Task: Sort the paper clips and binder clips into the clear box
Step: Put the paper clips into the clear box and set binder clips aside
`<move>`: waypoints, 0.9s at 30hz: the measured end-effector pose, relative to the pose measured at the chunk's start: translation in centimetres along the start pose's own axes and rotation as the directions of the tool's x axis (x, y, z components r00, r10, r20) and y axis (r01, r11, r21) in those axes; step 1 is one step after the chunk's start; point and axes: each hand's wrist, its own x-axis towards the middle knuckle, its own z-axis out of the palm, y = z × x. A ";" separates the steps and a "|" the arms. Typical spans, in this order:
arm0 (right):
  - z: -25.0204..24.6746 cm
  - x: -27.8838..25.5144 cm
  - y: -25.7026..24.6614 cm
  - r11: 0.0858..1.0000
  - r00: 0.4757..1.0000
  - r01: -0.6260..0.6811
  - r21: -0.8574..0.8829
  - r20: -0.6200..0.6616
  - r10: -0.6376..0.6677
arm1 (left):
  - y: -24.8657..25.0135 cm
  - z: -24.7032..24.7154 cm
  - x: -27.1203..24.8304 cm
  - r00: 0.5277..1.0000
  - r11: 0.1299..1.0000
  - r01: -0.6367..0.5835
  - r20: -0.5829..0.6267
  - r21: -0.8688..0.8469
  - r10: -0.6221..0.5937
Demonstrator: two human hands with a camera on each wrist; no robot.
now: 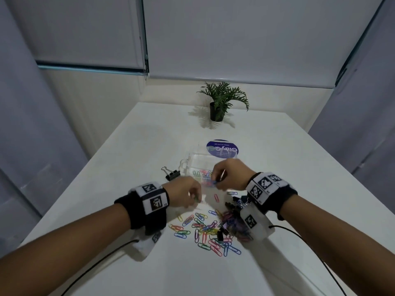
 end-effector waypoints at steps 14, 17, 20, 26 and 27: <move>-0.1 1.7 2.6 0.982 0.995 -0.024 -0.188 -0.105 0.004 | 1.1 -2.8 7.4 0.935 0.983 0.167 -0.304 -0.082 -0.184; -0.3 1.0 2.6 0.975 0.995 0.000 -0.221 -0.094 -0.021 | 1.1 -2.4 7.4 0.949 0.985 0.152 -0.265 -0.082 -0.169; -0.6 -0.3 2.6 0.976 0.993 0.011 -0.218 -0.116 -0.037 | 1.3 -2.1 6.6 0.953 0.986 0.133 -0.262 -0.096 -0.155; -0.7 -3.8 3.0 0.964 0.994 0.088 -0.250 -0.039 -0.101 | 4.0 -0.9 2.1 0.983 0.998 -0.052 -0.180 -0.036 0.044; -0.6 -4.2 3.1 0.959 0.996 0.088 -0.268 0.022 -0.086 | 4.5 -0.4 1.3 0.994 0.998 -0.060 -0.089 -0.018 0.058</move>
